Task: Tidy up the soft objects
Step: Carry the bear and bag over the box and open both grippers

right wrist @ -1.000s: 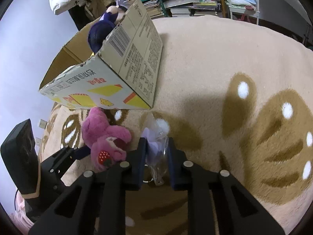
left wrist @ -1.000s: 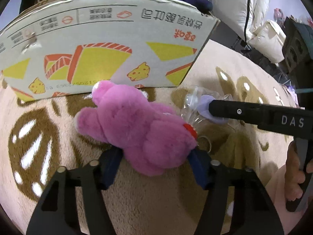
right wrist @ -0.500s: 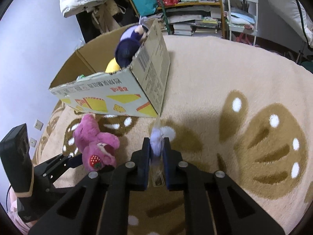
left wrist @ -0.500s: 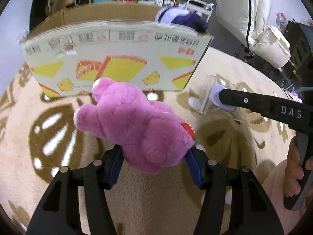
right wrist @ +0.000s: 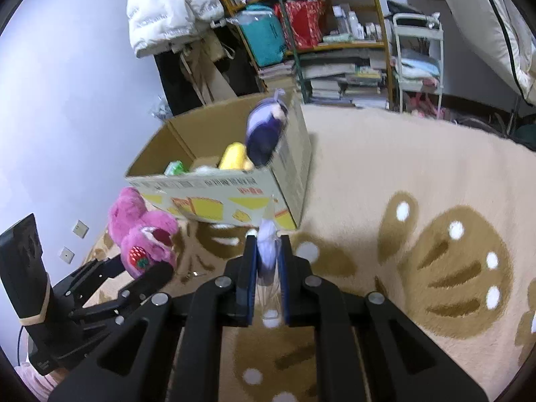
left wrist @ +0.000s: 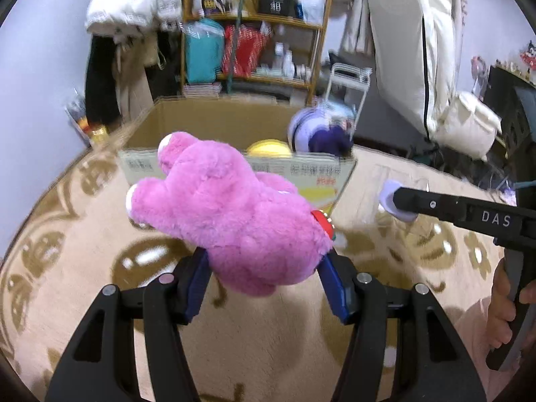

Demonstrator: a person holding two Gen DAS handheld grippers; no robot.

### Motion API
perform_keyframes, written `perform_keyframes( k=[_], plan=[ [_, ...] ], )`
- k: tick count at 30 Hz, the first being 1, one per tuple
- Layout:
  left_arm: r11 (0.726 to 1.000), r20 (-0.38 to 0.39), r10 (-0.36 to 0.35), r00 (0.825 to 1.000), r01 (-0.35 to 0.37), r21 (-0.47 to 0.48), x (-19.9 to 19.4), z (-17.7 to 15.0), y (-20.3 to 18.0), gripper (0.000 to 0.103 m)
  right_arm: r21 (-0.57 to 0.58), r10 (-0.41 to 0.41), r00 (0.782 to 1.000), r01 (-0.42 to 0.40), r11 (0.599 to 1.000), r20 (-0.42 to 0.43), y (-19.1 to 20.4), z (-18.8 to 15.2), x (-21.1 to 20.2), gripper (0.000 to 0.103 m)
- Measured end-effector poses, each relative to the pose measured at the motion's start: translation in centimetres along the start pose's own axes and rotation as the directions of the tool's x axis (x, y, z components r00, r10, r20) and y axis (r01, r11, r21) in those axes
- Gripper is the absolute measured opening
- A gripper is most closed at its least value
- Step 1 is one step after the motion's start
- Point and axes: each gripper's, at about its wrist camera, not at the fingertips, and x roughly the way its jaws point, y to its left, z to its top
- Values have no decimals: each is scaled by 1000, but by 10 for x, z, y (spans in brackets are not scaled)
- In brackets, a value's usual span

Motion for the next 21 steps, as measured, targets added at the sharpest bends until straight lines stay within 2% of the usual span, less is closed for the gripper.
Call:
perform_keyframes(
  k=[4, 8, 11, 18, 21],
  plan=[
    [999, 108, 42, 993, -44, 15, -22, 18, 5, 59, -15, 19, 998, -18, 1000, 60, 11, 11, -16, 13],
    [998, 166, 64, 984, -66, 6, -34, 36, 16, 59, -47, 25, 993, -20, 999, 119, 23, 28, -26, 13],
    [998, 176, 58, 983, -58, -3, -32, 52, 26, 59, -62, 35, 988, -25, 998, 153, 30, 45, -29, 13],
    [995, 184, 93, 979, -97, 10, -11, 84, 42, 60, -96, 44, 980, -26, 995, 193, 49, 81, -18, 13],
    [993, 171, 93, 981, -102, 50, 7, 90, 44, 62, -115, 24, 977, 1, 993, 211, 55, 92, -10, 13]
  ],
)
